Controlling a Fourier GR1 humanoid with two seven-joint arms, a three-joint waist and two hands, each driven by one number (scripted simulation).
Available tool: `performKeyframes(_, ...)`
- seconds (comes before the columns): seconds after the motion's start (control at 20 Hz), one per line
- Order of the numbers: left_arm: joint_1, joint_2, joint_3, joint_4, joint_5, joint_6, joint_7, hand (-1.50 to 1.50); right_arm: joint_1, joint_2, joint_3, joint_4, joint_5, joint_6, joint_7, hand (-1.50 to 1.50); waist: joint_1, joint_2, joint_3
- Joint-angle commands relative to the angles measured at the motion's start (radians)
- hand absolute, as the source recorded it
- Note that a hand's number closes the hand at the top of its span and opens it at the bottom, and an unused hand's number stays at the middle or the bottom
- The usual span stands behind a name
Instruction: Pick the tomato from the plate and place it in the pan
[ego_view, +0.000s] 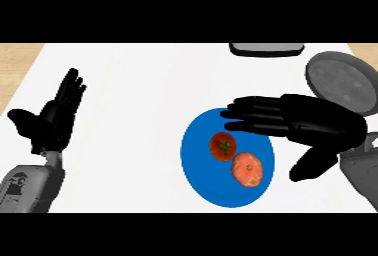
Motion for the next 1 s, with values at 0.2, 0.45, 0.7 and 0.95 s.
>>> performKeyframes(0.2, 0.064, -0.055, -0.016, -0.07, -0.052, 0.022, -0.002, 0.0, 0.054, 0.122, 0.053, 0.069, 0.212, -0.065, 0.046, -1.5, 0.007, 0.0, 0.0)
performKeyframes(0.45, 0.025, -0.037, 0.034, -0.028, -0.04, -0.041, -0.018, 0.0, -0.021, 0.12, 0.022, 0.225, 0.277, -0.02, -0.11, -1.5, 0.007, 0.002, 0.0)
performKeyframes(0.7, 0.032, -0.069, 0.017, -0.09, -0.073, -0.003, 0.069, 0.0, -0.015, 0.179, 0.071, 0.178, 0.349, 0.017, -0.059, -1.5, 0.005, 0.0, 0.0)
performKeyframes(0.95, -0.047, -0.042, 0.092, 0.047, -0.062, -0.064, 0.002, 0.0, 0.019, 0.228, 0.084, 0.149, 0.43, -0.016, -0.044, -1.5, -0.002, 0.001, 0.0)
